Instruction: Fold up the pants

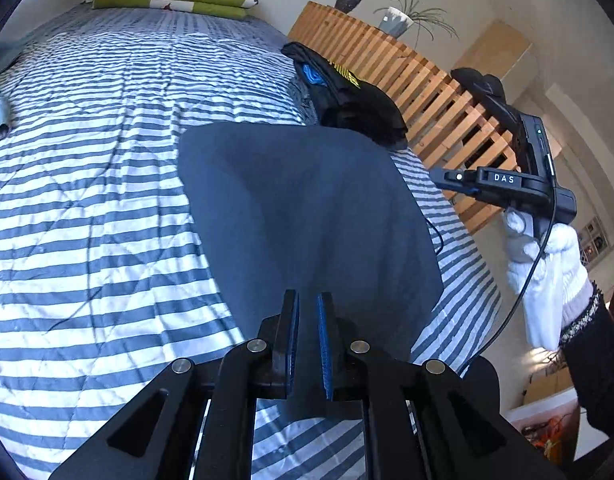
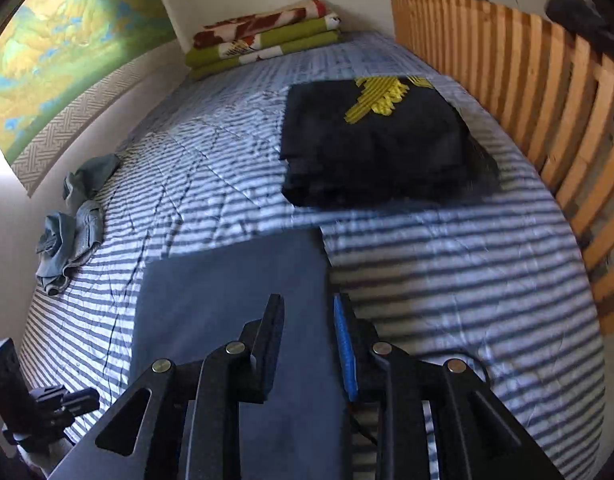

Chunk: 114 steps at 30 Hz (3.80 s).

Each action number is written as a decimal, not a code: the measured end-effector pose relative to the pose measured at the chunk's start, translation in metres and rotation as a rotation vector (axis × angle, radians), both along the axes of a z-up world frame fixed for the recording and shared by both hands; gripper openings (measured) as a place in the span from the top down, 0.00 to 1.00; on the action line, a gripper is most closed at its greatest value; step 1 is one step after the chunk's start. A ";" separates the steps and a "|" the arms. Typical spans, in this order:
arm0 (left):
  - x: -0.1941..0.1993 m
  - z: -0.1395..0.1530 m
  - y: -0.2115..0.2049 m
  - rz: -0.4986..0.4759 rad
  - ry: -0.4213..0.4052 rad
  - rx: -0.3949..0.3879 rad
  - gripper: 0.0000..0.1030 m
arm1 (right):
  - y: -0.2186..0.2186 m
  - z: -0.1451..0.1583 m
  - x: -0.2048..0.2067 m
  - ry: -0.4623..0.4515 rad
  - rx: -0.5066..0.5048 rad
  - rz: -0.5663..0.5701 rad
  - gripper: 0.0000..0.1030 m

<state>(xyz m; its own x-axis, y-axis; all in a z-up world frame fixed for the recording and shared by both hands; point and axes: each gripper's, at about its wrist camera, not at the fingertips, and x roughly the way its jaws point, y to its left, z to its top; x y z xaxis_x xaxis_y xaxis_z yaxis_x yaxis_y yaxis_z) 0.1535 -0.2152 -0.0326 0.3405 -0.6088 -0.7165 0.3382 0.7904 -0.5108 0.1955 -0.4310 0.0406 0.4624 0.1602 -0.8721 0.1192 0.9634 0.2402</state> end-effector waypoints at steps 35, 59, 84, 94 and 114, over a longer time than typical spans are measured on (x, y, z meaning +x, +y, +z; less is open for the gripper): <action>0.128 -0.031 -0.014 0.134 0.095 0.182 0.52 | 0.016 -0.069 0.083 0.073 0.044 0.097 0.70; 0.096 -0.069 -0.018 0.162 0.308 0.046 0.68 | 0.013 -0.112 0.064 0.151 0.170 0.183 0.47; 0.096 -0.038 -0.039 0.171 0.172 0.069 0.83 | 0.037 -0.066 0.036 0.092 0.065 0.160 0.86; 0.078 0.023 -0.029 0.135 0.071 0.058 0.84 | 0.049 -0.031 0.017 0.038 0.047 0.115 0.87; 0.217 0.211 -0.131 0.022 -0.226 -0.020 0.84 | -0.029 0.153 0.070 -0.312 -0.134 -0.046 0.87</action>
